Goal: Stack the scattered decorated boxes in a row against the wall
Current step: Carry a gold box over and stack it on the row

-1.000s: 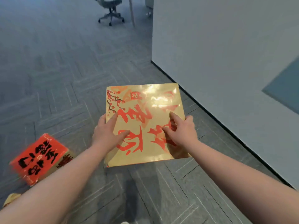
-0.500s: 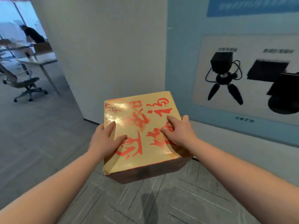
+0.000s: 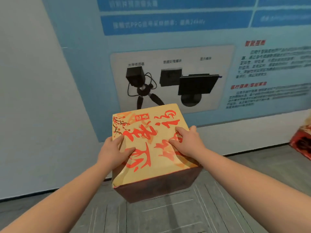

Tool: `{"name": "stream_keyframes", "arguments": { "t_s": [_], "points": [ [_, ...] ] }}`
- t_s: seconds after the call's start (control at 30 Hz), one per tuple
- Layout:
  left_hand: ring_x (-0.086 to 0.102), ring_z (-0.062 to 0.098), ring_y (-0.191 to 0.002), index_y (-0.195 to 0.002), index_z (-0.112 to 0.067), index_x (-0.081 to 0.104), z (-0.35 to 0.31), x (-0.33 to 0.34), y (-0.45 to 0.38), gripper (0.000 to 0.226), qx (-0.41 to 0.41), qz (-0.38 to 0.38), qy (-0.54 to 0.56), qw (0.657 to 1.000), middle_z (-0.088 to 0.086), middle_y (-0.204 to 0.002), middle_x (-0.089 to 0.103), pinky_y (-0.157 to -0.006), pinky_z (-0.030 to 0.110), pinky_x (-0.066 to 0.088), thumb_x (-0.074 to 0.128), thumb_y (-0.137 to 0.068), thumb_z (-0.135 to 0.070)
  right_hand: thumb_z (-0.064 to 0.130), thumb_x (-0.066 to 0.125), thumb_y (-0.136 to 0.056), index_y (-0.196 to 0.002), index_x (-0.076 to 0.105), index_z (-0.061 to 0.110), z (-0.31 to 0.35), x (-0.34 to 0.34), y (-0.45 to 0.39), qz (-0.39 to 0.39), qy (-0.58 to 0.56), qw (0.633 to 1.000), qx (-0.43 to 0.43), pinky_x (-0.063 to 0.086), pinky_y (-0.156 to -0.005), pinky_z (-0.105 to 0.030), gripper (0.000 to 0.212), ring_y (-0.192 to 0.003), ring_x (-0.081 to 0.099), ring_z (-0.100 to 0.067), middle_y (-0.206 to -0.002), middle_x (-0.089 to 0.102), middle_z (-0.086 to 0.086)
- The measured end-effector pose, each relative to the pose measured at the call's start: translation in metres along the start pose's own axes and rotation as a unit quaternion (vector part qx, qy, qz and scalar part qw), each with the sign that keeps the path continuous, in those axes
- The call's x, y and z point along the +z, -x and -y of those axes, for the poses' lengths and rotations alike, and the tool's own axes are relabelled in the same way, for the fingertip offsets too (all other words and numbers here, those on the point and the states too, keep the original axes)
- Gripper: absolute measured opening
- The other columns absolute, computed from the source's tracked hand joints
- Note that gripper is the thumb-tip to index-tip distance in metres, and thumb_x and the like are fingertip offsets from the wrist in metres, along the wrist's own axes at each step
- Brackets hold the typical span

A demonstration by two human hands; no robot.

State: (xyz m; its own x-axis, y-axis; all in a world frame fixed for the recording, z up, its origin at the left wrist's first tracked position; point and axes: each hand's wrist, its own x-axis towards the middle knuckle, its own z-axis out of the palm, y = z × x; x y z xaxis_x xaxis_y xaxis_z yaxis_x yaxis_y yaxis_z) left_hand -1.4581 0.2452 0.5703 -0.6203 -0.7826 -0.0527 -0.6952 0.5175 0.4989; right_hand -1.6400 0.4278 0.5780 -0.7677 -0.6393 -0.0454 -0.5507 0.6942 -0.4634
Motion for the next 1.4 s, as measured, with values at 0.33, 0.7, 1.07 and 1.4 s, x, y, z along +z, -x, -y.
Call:
{"name": "stream_keyframes", "arguments": {
  "t_s": [0.33, 0.7, 1.07, 1.4],
  "points": [
    [0.039, 0.024, -0.132, -0.147, -0.032, 0.028, -0.127, 0.069, -0.07, 0.084, 0.186, 0.107, -0.023, 0.976, 0.002, -0.148, 0.032, -0.1, 0.044, 0.042, 0.057, -0.077, -0.068, 0.061, 0.051, -0.088, -0.144, 0.034, 0.03, -0.096, -0.054, 0.014, -0.094, -0.007, 0.978, 0.187, 0.042, -0.1, -0.042, 0.066, -0.12, 0.044, -0.03, -0.128, 0.035, -0.01],
    [0.038, 0.023, -0.133, -0.147, -0.031, 0.03, -0.329, 0.179, -0.073, 0.082, 0.312, 0.163, -0.054, 0.934, 0.002, -0.148, 0.031, -0.102, 0.041, 0.041, 0.055, -0.078, -0.068, 0.063, 0.05, -0.087, -0.143, 0.036, 0.031, -0.268, -0.138, 0.025, -0.163, -0.017, 0.936, 0.313, 0.041, -0.101, -0.041, 0.067, -0.121, 0.043, -0.03, -0.129, 0.033, -0.011],
    [0.037, 0.024, -0.131, -0.145, -0.032, 0.034, -0.523, 0.3, -0.077, 0.082, 0.392, 0.205, -0.065, 0.895, 0.003, -0.144, 0.034, -0.1, 0.043, 0.042, 0.058, -0.076, -0.068, 0.058, 0.052, -0.089, -0.144, 0.036, 0.028, -0.443, -0.209, 0.014, -0.217, -0.055, 0.893, 0.389, 0.04, -0.104, -0.04, 0.064, -0.123, 0.043, -0.03, -0.132, 0.032, -0.01],
    [0.033, 0.023, -0.135, -0.146, -0.026, 0.035, -0.733, 0.434, -0.109, 0.077, 0.511, 0.285, -0.047, 0.809, 0.005, -0.148, 0.031, -0.106, 0.042, 0.035, 0.06, -0.081, -0.059, 0.062, 0.052, -0.086, -0.141, 0.037, 0.029, -0.609, -0.279, -0.029, -0.26, -0.059, 0.822, 0.503, 0.043, -0.101, -0.042, 0.066, -0.12, 0.044, -0.03, -0.129, 0.032, -0.009]
  ]
}}
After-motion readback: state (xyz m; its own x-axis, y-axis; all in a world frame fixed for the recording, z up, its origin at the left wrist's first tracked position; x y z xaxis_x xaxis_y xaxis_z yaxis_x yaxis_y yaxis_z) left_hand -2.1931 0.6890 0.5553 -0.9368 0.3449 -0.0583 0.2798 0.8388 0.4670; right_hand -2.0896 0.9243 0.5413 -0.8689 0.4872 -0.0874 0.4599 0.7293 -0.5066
